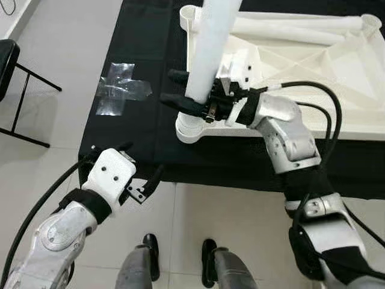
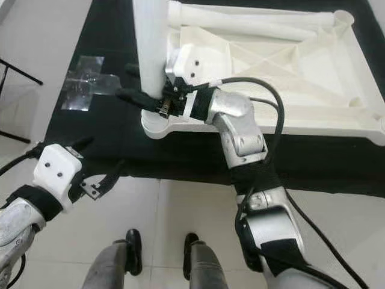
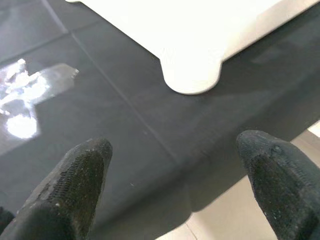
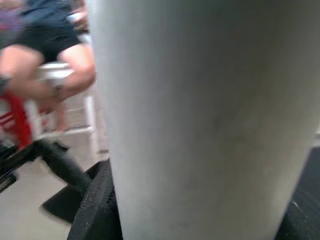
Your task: Building children table
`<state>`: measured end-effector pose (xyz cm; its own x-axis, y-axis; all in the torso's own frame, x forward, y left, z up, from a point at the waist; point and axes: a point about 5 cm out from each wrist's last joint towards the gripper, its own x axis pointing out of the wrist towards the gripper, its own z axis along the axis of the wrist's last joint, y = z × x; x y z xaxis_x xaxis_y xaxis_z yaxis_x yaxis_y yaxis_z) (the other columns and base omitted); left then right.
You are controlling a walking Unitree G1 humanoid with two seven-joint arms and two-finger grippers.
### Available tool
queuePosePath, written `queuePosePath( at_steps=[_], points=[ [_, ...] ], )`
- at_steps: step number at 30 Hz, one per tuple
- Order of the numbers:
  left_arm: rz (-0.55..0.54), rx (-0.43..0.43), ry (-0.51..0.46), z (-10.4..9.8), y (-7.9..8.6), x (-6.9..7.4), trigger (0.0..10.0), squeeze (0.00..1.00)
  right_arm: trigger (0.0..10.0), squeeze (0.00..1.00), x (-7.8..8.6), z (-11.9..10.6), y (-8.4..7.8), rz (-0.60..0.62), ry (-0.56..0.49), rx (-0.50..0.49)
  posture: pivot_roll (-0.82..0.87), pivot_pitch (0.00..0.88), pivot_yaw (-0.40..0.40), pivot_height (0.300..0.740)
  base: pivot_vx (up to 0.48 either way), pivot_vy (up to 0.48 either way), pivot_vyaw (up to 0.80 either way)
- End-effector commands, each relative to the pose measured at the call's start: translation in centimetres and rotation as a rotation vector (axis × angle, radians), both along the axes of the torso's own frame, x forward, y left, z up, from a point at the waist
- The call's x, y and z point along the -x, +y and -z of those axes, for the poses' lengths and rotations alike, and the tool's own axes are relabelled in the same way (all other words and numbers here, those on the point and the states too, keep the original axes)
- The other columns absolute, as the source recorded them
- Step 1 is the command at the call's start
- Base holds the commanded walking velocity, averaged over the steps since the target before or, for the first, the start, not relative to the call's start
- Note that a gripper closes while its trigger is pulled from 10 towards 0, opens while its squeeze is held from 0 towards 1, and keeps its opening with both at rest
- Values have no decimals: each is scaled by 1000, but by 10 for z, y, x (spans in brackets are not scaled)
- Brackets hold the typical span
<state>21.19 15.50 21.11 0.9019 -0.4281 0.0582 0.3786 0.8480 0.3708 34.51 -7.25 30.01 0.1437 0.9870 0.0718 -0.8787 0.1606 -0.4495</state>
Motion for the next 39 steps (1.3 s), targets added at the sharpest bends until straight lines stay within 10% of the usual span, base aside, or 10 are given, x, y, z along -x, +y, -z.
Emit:
queuePosePath(
  at_steps=[1, 13, 24, 28, 39],
  points=[
    [18, 5, 22, 2, -3, 6, 10000, 0, 10000, 0, -3, 29, 7, -39, 81, 107, 145, 411, -56, 740, 0, 0, 0],
    [17, 3, 33, 2, -2, 9, 10000, 0, 10000, 0, -13, 31, 19, -102, 73, 217, 148, 431, -63, 740, 0, 0, 0],
    [13, 7, 36, 2, -3, 9, 10000, 0, 10000, 0, -30, 62, 12, 181, 218, 264, 135, 424, -67, 740, 0, 0, 0],
    [18, 11, 37, 4, -4, 8, 10000, 0, 10000, 0, -36, 91, -2, 598, 506, 99, 130, 409, -71, 740, 0, 0, 0],
    [14, 2, 30, 2, -2, 7, 10000, 0, 10000, 0, -14, 101, 20, 794, 613, -251, 137, 391, -67, 740, 0, 0, 0]
  ],
)
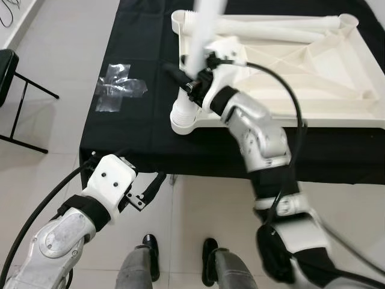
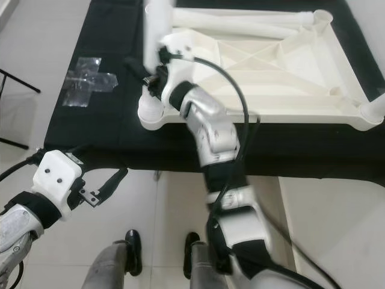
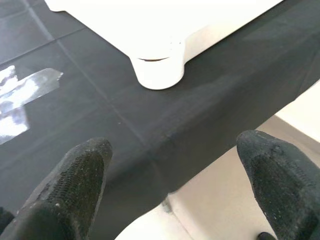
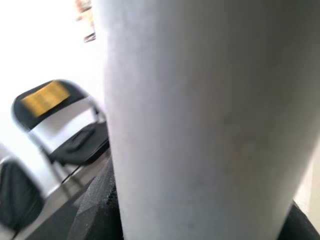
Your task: Building children table
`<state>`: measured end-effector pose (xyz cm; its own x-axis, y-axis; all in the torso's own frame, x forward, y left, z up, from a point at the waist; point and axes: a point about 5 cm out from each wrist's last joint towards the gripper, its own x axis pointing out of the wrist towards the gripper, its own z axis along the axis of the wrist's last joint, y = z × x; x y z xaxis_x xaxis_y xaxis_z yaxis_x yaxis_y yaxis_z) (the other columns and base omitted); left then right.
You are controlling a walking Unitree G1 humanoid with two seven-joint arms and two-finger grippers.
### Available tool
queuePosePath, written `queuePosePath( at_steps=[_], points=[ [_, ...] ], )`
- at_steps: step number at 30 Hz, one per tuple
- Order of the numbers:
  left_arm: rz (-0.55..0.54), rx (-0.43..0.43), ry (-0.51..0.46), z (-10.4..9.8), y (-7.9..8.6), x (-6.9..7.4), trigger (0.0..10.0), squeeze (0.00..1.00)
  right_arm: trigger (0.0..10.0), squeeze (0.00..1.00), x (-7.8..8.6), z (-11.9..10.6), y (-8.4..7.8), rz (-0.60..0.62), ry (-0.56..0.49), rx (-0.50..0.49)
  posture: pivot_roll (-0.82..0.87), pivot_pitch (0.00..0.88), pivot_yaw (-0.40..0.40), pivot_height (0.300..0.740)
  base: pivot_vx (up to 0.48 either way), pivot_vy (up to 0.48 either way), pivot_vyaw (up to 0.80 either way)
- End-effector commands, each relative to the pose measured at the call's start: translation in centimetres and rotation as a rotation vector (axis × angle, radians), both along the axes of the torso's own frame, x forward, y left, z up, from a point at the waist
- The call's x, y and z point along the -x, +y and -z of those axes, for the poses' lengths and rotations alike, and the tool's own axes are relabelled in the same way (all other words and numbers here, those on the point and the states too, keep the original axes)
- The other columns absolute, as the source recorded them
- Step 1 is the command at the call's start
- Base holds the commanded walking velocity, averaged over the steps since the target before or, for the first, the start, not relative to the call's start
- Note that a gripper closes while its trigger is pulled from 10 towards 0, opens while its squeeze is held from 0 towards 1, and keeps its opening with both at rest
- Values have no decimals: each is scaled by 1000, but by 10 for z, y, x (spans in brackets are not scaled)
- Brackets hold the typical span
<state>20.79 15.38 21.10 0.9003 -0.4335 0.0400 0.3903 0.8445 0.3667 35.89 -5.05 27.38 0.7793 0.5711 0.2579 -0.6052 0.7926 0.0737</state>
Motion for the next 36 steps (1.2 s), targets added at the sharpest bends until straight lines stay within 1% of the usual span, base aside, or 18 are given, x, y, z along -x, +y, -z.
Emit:
queuePosePath(
  at_steps=[1, 4, 5, 6, 8, 10, 12, 13, 14, 15, 19, 20, 23, 24, 28, 29, 32, 36],
  points=[
    [7, 2, 8, 1, 0, 2, 10000, 0, 10000, 0, 6, 74, 4, 12, 254, 81, 138, 389, -65, 740, 0, 0, 0],
    [6, 0, 5, 1, 0, 1, 10000, 0, 10000, 0, 10, 71, 8, -5, 214, 58, 138, 389, -65, 740, 0, 0, 0],
    [4, -2, 2, 0, 1, 1, 10000, 0, 10000, 0, 14, 58, 10, -18, 133, 21, 136, 386, -59, 740, 0, 0, 0],
    [1, -3, -1, -1, 3, -1, 10000, 0, 10000, 0, 17, 29, 10, -61, -8, -50, 134, 382, -55, 740, 0, 0, 0],
    [1, -3, -2, -1, 3, -2, 10000, 0, 10000, 0, 18, 23, 10, -71, -38, -65, 134, 382, -55, 740, 0, 0, 0],
    [7, 0, -3, -1, 1, -2, 10000, 0, 10000, 0, 19, 4, 8, -170, -75, -136, 131, 379, -51, 740, 0, 0, 0],
    [18, 3, -1, 0, -2, -2, 10000, 0, 10000, 0, 17, -12, 2, -238, -79, -216, 133, 379, -51, 740, 0, 0, 0],
    [22, 5, 1, 1, -3, -2, 10000, 0, 10000, 0, 13, -17, -1, -259, -58, -269, 134, 381, -55, 740, 0, 0, 0],
    [22, 5, 1, 1, -3, -2, 10000, 0, 10000, 0, 13, -17, -1, -259, -58, -269, 134, 381, -55, 740, 0, 0, 0],
    [25, 8, 3, 2, -4, -2, 10000, 0, 10000, 0, 10, -21, -3, -275, -34, -329, 133, 383, -57, 740, 0, 0, 0],
    [26, 9, 3, 2, -5, -2, 10000, 0, 10000, 0, 11, -22, -4, -274, -34, -342, 134, 384, -59, 740, 0, 0, 0],
    [28, 14, 8, 3, -6, -1, 10000, 0, 10000, 0, 7, -23, -6, -279, -14, -389, 135, 391, -65, 740, 0, 0, 0],
    [40, 29, 27, 6, -11, 4, 10000, 0, 10000, 0, -13, -28, -16, -296, 82, -608, 146, 421, -72, 740, 0, 0, 0],
    [40, 29, 27, 6, -11, 4, 10000, 0, 10000, 0, -13, -28, -16, -296, 82, -608, 146, 421, -72, 740, 0, 0, 0],
    [40, 29, 33, 6, -11, 5, 10000, 0, 10000, 0, -16, -32, -17, -326, 113, -715, 149, 430, -73, 740, 0, 0, 0],
    [40, 29, 33, 6, -11, 5, 10000, 0, 10000, 0, -16, -32, -17, -326, 113, -715, 149, 430, -73, 740, 0, 0, 0],
    [41, 30, 37, 6, -11, 5, 10000, 0, 10000, 0, -19, -40, -19, -362, 134, -809, 152, 431, -70, 740, 0, 0, 0],
    [43, 27, 38, 7, -11, 5, 10000, 0, 10000, 0, -15, -45, -17, -420, 111, -796, 151, 428, -69, 740, 0, 0, 0]
  ],
)
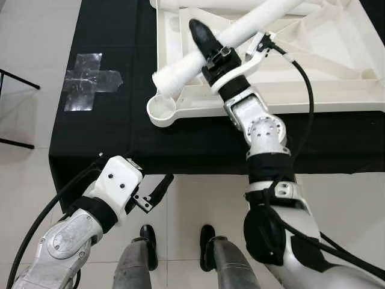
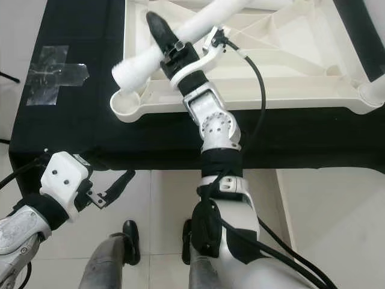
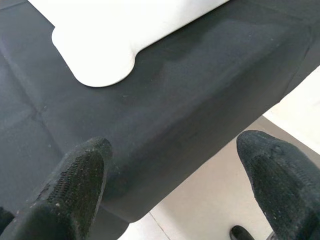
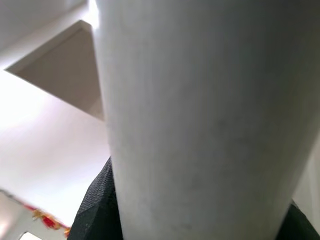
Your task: Building children table
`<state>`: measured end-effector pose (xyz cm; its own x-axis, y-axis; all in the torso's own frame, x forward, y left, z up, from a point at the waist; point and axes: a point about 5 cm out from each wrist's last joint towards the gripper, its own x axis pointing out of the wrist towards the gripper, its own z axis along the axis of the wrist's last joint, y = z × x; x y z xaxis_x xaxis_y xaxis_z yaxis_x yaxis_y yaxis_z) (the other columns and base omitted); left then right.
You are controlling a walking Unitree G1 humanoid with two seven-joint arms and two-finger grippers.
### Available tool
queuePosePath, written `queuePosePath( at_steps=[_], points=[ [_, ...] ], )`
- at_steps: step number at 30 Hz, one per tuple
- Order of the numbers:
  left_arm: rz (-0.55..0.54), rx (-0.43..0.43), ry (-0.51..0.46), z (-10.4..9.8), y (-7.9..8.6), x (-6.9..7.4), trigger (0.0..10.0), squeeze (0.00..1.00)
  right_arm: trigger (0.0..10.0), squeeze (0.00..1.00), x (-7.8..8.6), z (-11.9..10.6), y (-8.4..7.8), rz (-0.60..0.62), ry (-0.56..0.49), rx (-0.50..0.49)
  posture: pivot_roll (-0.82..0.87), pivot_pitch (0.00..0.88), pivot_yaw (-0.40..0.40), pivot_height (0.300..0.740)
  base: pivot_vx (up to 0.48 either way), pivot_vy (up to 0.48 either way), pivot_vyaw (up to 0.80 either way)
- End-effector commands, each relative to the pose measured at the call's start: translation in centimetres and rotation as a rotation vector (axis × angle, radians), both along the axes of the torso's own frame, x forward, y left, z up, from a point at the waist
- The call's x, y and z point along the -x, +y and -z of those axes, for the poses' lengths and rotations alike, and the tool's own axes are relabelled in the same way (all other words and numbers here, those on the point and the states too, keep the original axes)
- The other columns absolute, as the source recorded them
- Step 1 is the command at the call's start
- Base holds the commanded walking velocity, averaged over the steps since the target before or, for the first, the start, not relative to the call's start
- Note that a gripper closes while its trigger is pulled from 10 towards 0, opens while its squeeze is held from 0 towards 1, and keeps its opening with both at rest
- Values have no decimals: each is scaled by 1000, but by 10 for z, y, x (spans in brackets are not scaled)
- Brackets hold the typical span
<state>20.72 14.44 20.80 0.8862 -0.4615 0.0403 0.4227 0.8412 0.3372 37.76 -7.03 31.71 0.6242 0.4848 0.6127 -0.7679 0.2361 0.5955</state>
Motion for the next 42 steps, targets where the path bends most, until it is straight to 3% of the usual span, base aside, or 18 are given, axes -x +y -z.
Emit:
queuePosePath(
  at_steps=[1, 6, 13, 14, 15, 18, 20, 23, 33, 42],
  points=[
    [12, -2, 23, 4, -2, 3, 10000, 0, 10000, 0, 9, -6, 7, -79, -84, 13, 150, 424, -70, 740, 0, 0, 0],
    [12, -4, 18, 3, -2, 2, 10000, 0, 10000, 0, 24, -7, 19, -159, -216, 115, 147, 417, -69, 740, 0, 0, 0],
    [17, -6, 11, 2, -3, 0, 10000, 0, 10000, 0, 32, -2, 30, -128, -315, 249, 149, 411, -65, 740, 0, 0, 0],
    [17, -7, 10, 2, -3, 0, 10000, 0, 10000, 0, 31, 0, 32, -76, -340, 316, 149, 411, -65, 740, 0, 0, 0],
    [17, -7, 10, 2, -3, 0, 10000, 0, 10000, 0, 31, 0, 32, -76, -340, 316, 149, 411, -65, 740, 0, 0, 0],
    [20, -9, 9, 2, -4, 0, 10000, 0, 10000, 0, 28, 12, 40, 35, -421, 556, 144, 412, -65, 740, 0, 0, 0],
    [21, -10, 8, 2, -4, -1, 10000, 0, 10000, 0, 28, 15, 42, 43, -430, 590, 143, 411, -66, 740, 0, 0, 0],
    [24, -11, 8, 2, -5, -1, 10000, 0, 10000, 0, 20, 25, 38, 99, -360, 694, 144, 412, -67, 740, 0, 0, 0],
    [29, -12, 11, 3, -6, 0, 10000, 0, 10000, 0, 17, 29, 30, 107, -370, 742, 138, 413, -67, 740, 0, 0, 0],
    [26, -16, 9, 2, -5, 0, 10000, 0, 10000, 0, 18, 36, 33, 191, -497, 904, 142, 413, -68, 740, 0, 0, 0]
  ],
)
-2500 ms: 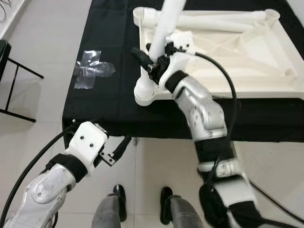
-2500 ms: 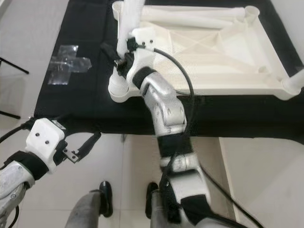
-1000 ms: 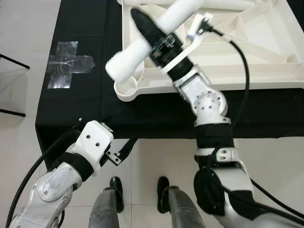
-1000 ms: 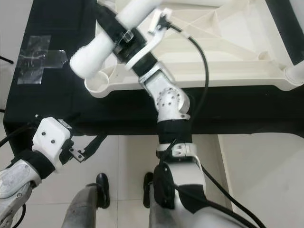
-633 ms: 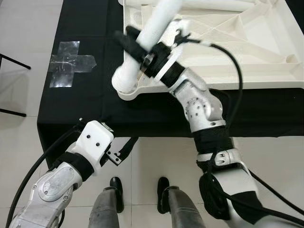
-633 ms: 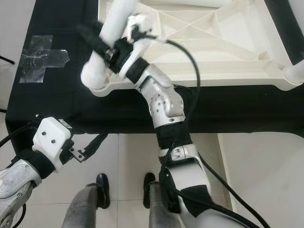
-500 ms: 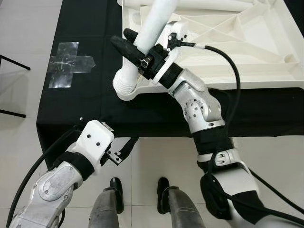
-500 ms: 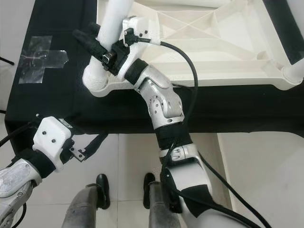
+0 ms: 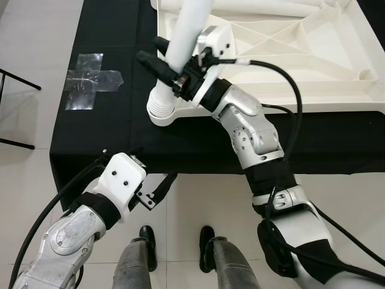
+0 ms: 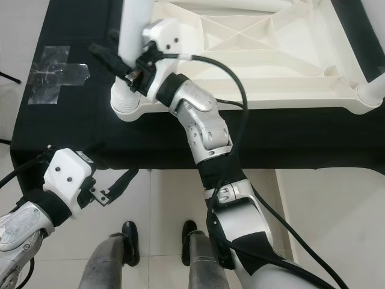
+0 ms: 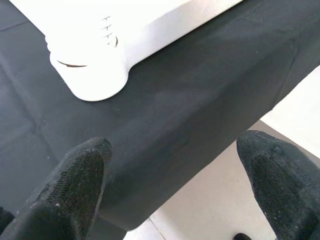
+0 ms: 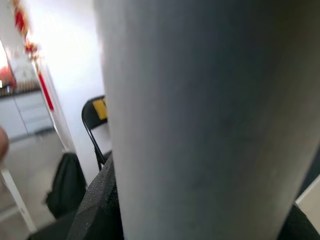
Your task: Building children table
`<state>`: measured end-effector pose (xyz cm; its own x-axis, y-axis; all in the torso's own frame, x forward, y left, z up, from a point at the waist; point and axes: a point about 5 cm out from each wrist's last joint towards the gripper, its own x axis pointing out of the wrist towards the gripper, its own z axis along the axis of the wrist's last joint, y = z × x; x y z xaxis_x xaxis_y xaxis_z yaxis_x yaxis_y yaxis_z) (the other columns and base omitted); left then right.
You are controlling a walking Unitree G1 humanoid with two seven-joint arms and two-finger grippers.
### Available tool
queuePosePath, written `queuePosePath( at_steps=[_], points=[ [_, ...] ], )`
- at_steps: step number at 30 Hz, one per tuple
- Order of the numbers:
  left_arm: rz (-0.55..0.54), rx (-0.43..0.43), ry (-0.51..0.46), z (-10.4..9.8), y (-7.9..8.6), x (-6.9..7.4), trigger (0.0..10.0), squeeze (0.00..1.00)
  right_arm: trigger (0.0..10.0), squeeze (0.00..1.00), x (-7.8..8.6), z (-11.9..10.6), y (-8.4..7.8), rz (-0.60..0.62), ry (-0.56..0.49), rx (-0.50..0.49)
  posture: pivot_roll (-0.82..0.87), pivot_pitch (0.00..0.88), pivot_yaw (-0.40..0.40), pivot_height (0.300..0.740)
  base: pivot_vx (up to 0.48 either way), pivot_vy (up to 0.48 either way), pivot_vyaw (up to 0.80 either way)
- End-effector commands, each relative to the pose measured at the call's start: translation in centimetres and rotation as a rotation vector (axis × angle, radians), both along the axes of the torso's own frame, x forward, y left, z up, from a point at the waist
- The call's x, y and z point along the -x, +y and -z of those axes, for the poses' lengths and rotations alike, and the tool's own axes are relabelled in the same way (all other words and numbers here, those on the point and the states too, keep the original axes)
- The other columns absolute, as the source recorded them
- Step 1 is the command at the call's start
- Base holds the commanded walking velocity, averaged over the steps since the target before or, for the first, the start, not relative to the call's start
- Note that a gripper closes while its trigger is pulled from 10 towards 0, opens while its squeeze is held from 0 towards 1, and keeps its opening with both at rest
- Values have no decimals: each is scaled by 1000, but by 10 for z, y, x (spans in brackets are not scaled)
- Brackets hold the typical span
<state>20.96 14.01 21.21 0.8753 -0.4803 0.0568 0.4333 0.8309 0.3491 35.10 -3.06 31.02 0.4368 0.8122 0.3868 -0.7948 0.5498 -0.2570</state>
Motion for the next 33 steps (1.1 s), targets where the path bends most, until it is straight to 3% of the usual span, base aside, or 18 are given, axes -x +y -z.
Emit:
queuePosePath(
  at_steps=[1, 6, 10, 16, 19, 24, 31, 33],
  points=[
    [5, -13, 30, 6, -1, 3, 10000, 0, 10000, 0, -8, 31, -6, 67, 65, 114, 142, 413, -68, 740, 0, 0, 0],
    [8, -14, 29, 6, -1, 3, 10000, 0, 10000, 0, -6, 34, -4, 68, 26, 201, 142, 409, -66, 740, 0, 0, 0],
    [9, -14, 29, 6, -1, 3, 10000, 0, 10000, 0, -6, 33, -4, 74, 18, 217, 141, 407, -67, 740, 0, 0, 0],
    [14, -16, 31, 7, -2, 3, 10000, 0, 10000, 0, -2, 29, 1, 60, -92, 315, 145, 399, -68, 740, 0, 0, 0],
    [13, -18, 30, 8, -3, 3, 10000, 0, 10000, 0, 5, 28, 7, -12, -142, 368, 144, 396, -69, 740, 0, 0, 0],
    [17, -19, 28, 7, -3, 3, 10000, 0, 10000, 0, 15, 20, 17, -146, -124, 358, 146, 396, -69, 740, 0, 0, 0],
    [14, -23, 27, 7, -3, 2, 10000, 0, 10000, 0, 15, 16, 20, -171, -103, 342, 146, 400, -72, 740, 0, 0, 0],
    [13, -26, 26, 7, -3, 2, 10000, 0, 10000, 0, 17, 14, 22, -203, -146, 364, 145, 403, -73, 740, 0, 0, 0]
  ],
)
